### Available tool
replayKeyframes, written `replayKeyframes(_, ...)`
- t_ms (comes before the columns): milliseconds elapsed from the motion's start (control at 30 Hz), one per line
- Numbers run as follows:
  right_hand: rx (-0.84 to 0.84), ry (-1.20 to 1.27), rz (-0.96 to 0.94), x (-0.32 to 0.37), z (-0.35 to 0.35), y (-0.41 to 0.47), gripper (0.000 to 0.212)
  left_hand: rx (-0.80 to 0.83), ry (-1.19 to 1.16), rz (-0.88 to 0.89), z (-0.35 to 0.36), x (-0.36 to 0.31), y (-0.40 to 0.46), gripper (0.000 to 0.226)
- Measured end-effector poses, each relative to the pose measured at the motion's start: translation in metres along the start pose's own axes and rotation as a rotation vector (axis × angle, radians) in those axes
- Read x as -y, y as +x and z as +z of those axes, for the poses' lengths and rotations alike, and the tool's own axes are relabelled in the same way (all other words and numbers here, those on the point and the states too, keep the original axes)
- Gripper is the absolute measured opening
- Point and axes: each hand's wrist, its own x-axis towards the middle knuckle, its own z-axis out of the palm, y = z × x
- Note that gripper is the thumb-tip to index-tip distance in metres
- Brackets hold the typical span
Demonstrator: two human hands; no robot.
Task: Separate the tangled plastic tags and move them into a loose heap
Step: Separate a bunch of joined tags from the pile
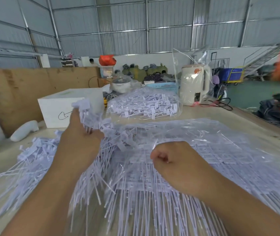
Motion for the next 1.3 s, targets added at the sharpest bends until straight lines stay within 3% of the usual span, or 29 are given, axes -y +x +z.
replayKeyframes(100,-0.029,-0.022,-0.029,-0.001,0.004,0.001,0.018,-0.117,0.037,0.048,-0.006,0.002,0.007,0.066)
replayKeyframes(233,-0.018,-0.123,-0.105,-0.003,0.011,0.002,0.027,-0.334,-0.087,0.138,-0.013,-0.001,0.005,0.042)
replayKeyframes(300,-0.013,-0.141,-0.113,-0.002,0.011,0.003,0.027,-0.434,-0.161,0.086,-0.020,0.001,0.013,0.038)
replayKeyframes(367,0.018,-0.168,-0.113,-0.003,0.012,0.002,0.024,-0.479,-0.266,-0.077,-0.025,0.004,0.025,0.026)
replayKeyframes(433,0.105,-0.198,-0.110,-0.001,0.015,0.000,0.020,-0.430,-0.324,-0.165,-0.026,0.003,0.029,0.006)
replayKeyframes(467,0.156,-0.213,-0.113,0.001,0.016,-0.001,0.019,-0.386,-0.323,-0.151,-0.026,0.004,0.028,0.007)
replayKeyframes(567,0.234,-0.282,-0.121,0.003,0.018,-0.002,0.021,-0.231,-0.156,-0.028,-0.016,0.002,0.011,0.022)
replayKeyframes(700,0.237,-0.276,-0.063,0.003,0.012,-0.002,0.028,0.044,0.301,0.055,0.014,0.007,-0.005,0.043)
replayKeyframes(900,0.236,-0.281,-0.044,0.004,0.008,-0.006,0.032,0.082,0.666,0.144,0.027,0.014,-0.006,0.072)
replayKeyframes(1000,0.244,-0.318,-0.041,0.006,0.007,-0.007,0.035,0.138,0.881,0.100,0.033,0.019,-0.004,0.085)
replayKeyframes(1167,0.251,-0.348,-0.047,0.007,0.001,-0.010,0.035,0.113,0.913,0.115,0.034,0.016,-0.008,0.109)
replayKeyframes(1233,0.207,-0.329,-0.050,0.006,0.000,-0.009,0.033,0.125,0.872,0.180,0.036,0.013,-0.013,0.106)
replayKeyframes(1300,0.160,-0.297,-0.062,0.004,0.001,-0.007,0.030,0.125,0.618,0.317,0.039,0.009,-0.015,0.089)
